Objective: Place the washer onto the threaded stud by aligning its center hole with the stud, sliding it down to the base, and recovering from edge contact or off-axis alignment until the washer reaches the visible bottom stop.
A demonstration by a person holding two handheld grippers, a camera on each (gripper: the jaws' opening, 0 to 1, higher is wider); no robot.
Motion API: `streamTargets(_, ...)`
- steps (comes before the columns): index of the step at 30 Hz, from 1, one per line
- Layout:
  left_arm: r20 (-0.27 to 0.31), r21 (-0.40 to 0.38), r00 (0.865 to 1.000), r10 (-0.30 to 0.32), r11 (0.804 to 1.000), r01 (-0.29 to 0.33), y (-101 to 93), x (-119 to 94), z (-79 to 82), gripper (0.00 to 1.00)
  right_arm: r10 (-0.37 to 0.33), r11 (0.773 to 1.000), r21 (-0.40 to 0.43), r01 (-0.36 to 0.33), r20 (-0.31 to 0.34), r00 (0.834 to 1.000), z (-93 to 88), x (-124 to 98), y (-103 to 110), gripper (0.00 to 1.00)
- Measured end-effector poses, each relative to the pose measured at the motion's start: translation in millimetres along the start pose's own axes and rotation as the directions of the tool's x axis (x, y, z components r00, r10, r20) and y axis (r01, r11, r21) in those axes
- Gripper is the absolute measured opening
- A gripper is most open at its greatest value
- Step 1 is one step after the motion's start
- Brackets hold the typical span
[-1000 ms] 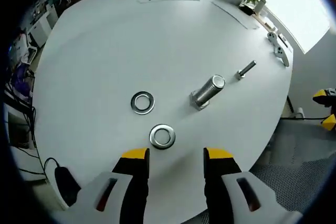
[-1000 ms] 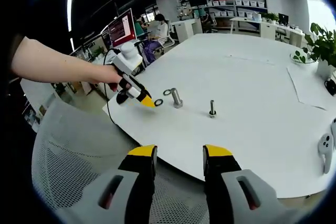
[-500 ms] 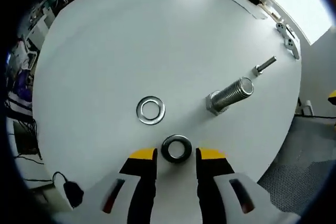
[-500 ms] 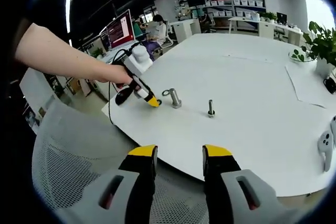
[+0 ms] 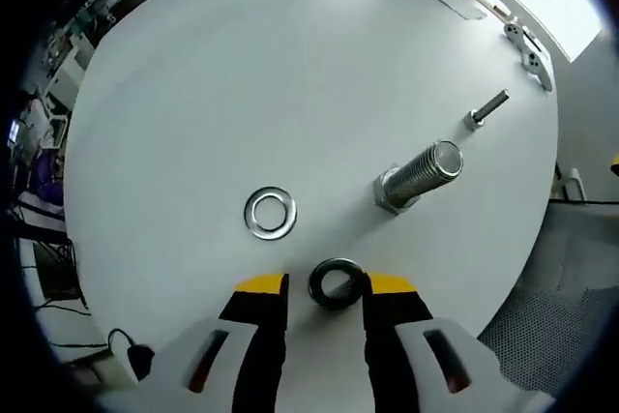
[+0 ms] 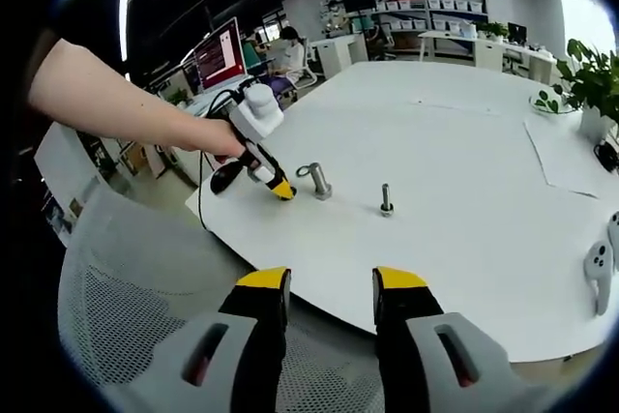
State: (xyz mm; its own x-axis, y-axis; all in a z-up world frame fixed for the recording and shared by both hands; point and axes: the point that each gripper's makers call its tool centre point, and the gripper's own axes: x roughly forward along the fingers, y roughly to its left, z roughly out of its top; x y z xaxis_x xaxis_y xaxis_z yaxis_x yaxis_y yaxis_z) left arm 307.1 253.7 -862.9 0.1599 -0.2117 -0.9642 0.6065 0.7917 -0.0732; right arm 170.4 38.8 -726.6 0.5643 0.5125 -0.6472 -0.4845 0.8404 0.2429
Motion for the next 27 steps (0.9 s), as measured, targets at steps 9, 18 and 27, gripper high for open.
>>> streamTargets(9, -0.015, 0.120, 0.999, 0.046, 0.992, -0.044, -2.1, 1.2, -2.3, 0.35, 0.001, 1.000, -0.006, -0.001, -0.003, 1.000, -0.2, -0.1, -0.2, 0.36)
streamTargets(18, -0.078, 0.141, 0.996, 0.052, 0.989, -0.041, -6.6, 3.1, -0.8, 0.32, 0.003, 1.000, -0.003, -0.003, 0.002, 1.000, 1.0, -0.3, -0.3, 0.36)
streamTargets(27, -0.131, 0.158, 0.990, 0.051, 0.987, -0.030, -5.6, 3.7, -2.3, 0.31, 0.004, 1.000, -0.002, -0.004, 0.003, 1.000, 0.9, -0.4, 0.0, 0.36)
